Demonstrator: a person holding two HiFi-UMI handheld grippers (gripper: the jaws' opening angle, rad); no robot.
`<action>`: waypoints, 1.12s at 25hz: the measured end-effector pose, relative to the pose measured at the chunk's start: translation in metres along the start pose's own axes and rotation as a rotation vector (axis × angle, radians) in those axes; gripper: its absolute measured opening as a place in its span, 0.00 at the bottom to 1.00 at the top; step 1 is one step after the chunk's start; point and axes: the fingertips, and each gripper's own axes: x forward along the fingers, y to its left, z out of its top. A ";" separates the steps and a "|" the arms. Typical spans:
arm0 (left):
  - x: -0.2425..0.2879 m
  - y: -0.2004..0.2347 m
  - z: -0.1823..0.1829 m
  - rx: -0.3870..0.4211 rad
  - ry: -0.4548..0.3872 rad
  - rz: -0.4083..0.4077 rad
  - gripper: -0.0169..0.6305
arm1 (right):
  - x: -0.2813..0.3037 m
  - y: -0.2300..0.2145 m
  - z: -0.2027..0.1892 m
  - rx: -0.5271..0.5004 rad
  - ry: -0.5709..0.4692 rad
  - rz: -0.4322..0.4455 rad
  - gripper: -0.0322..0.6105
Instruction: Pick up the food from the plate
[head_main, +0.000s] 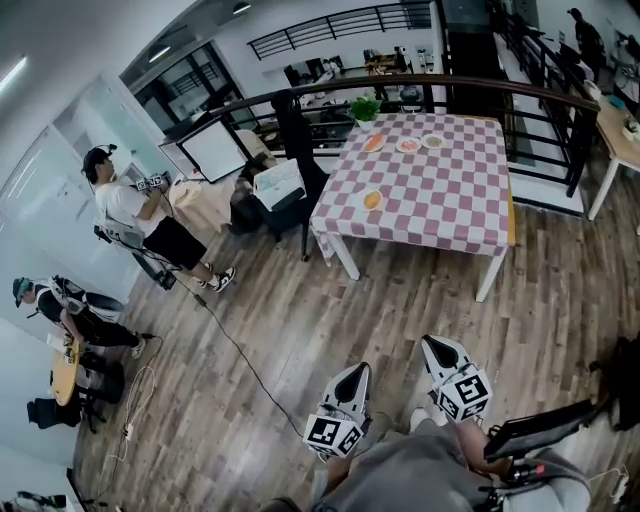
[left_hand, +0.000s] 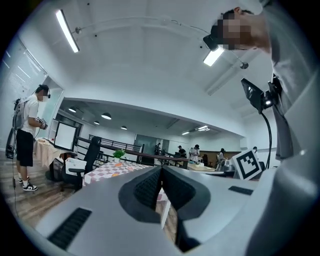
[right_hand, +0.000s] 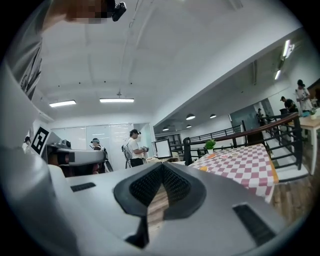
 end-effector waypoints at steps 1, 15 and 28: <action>0.003 -0.002 -0.002 -0.003 0.007 -0.005 0.04 | 0.000 -0.006 -0.001 0.003 0.002 -0.004 0.07; 0.114 0.022 -0.017 -0.056 0.055 -0.169 0.04 | 0.028 -0.092 -0.008 0.081 0.033 -0.177 0.07; 0.214 0.161 0.029 -0.065 0.002 -0.216 0.04 | 0.199 -0.122 0.040 -0.087 0.067 -0.187 0.07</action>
